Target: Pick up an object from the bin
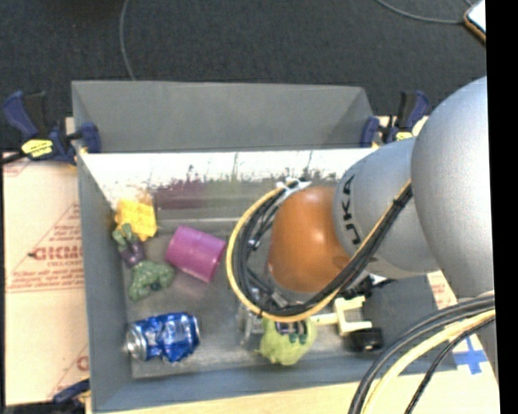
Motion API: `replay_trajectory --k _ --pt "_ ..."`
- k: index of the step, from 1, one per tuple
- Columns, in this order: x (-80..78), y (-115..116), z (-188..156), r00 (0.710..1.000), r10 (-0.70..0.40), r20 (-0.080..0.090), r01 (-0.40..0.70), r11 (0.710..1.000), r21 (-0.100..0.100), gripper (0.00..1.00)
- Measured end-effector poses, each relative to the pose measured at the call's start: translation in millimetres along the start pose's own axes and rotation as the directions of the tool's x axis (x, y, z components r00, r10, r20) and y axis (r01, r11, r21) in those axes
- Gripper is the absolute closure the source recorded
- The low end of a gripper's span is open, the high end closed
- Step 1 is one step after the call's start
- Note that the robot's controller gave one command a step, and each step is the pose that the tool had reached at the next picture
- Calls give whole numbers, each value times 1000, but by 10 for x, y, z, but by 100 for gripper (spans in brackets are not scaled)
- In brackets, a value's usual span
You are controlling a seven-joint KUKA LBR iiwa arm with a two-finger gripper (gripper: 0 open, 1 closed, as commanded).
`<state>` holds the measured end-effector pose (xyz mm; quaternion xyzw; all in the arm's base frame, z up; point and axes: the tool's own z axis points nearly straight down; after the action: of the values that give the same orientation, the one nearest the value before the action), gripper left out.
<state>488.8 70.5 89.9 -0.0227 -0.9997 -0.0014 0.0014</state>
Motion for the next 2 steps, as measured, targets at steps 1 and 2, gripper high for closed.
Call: replay_trajectory --k 1,2 --pt "-2 30 -262 907 -420 23 420 907 10 100" --pt "1 -341 -92 974 -227 15 227 974 4 100"
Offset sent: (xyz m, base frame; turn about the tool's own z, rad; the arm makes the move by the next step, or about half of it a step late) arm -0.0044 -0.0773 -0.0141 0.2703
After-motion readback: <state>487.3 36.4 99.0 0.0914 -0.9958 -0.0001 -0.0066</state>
